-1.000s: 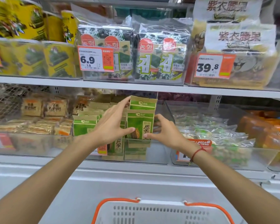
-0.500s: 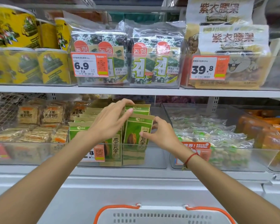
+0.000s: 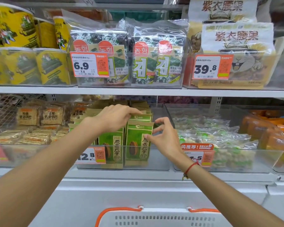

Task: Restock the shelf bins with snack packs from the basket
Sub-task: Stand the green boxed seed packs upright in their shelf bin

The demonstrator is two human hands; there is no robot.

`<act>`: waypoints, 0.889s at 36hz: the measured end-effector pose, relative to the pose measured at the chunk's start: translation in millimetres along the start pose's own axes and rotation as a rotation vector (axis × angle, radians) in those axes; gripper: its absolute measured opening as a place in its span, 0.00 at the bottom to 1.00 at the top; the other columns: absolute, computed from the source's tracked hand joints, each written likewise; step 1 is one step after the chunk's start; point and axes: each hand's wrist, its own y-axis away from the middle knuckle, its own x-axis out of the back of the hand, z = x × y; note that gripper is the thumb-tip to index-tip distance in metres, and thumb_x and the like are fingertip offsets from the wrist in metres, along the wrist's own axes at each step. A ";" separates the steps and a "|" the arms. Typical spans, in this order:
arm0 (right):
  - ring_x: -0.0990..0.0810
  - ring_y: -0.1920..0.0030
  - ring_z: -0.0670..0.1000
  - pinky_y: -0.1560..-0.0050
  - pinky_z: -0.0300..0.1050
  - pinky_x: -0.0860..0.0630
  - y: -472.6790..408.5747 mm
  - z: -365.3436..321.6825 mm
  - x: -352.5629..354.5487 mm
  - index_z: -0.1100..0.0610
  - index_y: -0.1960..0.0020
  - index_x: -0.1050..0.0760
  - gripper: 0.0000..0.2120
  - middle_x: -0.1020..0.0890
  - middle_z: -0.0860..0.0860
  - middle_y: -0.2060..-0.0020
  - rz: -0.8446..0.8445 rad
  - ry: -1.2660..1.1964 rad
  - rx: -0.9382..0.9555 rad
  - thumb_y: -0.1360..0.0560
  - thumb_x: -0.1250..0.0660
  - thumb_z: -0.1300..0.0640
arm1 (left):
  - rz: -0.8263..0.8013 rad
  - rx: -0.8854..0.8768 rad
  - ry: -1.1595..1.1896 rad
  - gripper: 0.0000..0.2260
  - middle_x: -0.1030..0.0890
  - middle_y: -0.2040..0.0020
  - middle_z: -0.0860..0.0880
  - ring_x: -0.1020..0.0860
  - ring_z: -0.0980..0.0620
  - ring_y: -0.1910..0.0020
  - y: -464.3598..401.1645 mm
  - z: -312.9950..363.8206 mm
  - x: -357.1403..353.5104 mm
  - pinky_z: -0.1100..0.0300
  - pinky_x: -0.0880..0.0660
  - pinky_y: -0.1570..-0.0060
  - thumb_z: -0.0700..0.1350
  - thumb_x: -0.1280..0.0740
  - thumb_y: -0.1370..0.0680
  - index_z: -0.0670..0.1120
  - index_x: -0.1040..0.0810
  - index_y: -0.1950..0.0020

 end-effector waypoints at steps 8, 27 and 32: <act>0.20 0.61 0.42 0.68 0.31 0.32 -0.9 -0.5 2.5 0.54 0.36 0.27 0.26 0.18 0.45 0.62 -0.182 0.165 -0.021 0.32 0.23 0.53 | -0.021 -0.039 -0.142 0.26 0.22 0.36 0.47 0.27 0.49 0.37 15.6 16.2 -16.8 0.54 0.36 0.36 0.63 0.52 0.21 0.55 0.30 0.29; 0.22 0.59 0.43 0.56 0.34 0.29 -3.7 -2.1 -4.2 0.54 0.39 0.22 0.18 0.19 0.46 0.60 -0.143 0.178 0.007 0.28 0.27 0.54 | 0.368 -0.139 -0.237 0.20 0.17 0.49 0.51 0.20 0.49 0.51 37.1 5.5 -50.9 0.53 0.26 0.46 0.50 0.26 0.29 0.49 0.22 0.37; 0.24 0.58 0.43 0.56 0.33 0.29 -9.5 -2.9 -2.8 0.55 0.36 0.24 0.20 0.22 0.45 0.61 -0.172 0.256 0.002 0.27 0.28 0.54 | 0.341 -0.200 -0.283 0.20 0.18 0.47 0.50 0.20 0.48 0.50 36.4 5.7 -55.0 0.50 0.26 0.43 0.48 0.27 0.28 0.49 0.22 0.36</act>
